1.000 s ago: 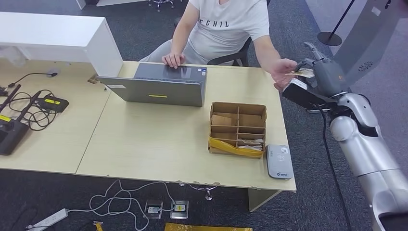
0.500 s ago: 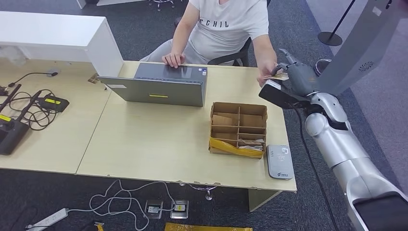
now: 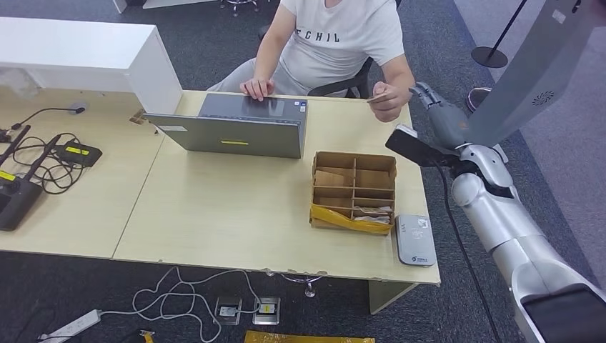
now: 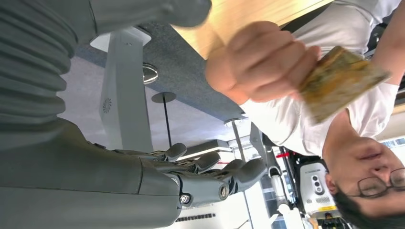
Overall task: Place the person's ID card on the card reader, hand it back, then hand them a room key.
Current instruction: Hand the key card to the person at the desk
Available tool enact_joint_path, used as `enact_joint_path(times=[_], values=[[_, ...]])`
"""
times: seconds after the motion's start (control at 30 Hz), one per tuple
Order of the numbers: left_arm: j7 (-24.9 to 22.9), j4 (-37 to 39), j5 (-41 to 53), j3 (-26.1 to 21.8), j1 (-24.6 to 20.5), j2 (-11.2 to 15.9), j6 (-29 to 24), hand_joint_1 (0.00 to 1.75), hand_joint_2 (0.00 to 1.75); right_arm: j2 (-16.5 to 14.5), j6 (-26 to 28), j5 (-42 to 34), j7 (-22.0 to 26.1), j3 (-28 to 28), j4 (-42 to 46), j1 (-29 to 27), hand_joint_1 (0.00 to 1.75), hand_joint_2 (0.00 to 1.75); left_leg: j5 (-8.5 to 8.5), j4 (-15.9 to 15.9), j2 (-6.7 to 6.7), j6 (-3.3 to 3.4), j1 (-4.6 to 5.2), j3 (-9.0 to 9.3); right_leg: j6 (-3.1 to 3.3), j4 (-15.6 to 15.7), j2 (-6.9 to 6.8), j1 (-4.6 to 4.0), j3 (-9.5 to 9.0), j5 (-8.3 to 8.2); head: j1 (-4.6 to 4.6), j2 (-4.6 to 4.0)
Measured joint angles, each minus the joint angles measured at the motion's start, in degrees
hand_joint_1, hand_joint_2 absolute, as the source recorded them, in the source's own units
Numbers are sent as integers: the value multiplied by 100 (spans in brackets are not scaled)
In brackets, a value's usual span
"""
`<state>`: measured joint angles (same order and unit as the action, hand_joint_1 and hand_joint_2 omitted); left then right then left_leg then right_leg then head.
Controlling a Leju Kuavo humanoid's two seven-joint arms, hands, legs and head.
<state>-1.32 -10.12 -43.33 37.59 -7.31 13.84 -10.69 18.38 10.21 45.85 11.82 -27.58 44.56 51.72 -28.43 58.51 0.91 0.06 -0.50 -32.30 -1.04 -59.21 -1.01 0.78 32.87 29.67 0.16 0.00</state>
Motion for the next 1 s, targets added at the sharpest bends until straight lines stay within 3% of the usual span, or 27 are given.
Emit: enact_joint_path(times=[0.3, 0.43, 0.63, 1.0], values=[[1, 0, -37, 2, 0, 0, -8, 0, 0, -2, 49, -72, -198, 4, -94, 0, 0, 175, 0, 0, -1, 0, 0, 1, 0, 0, 1, 0, -1, 0, -1, 0], [1, 0, -51, 2, 0, 0, -12, 0, 0, -4, 55, -73, -205, 4, -121, 0, 0, 0, 0, 0, -1, 0, 0, 1, 0, 0, 0, 0, -1, 0, -1, 0], [-22, 0, -127, 2, 2, 0, -68, 0, 0, 49, 132, -280, -497, 23, 45, -68, 0, 0, 0, 1, -1, 0, 0, 6, 0, 1, 0, 0, -2, 0, -1, 0], [-107, 2, -210, 5, 31, 44, -78, 0, 0, 680, -588, -638, -1183, 216, 1405, -508, 0, 0, -1, 2, -10, 1, 2, 14, 0, 3, 8, 3, -3, -1, -2, 0]])
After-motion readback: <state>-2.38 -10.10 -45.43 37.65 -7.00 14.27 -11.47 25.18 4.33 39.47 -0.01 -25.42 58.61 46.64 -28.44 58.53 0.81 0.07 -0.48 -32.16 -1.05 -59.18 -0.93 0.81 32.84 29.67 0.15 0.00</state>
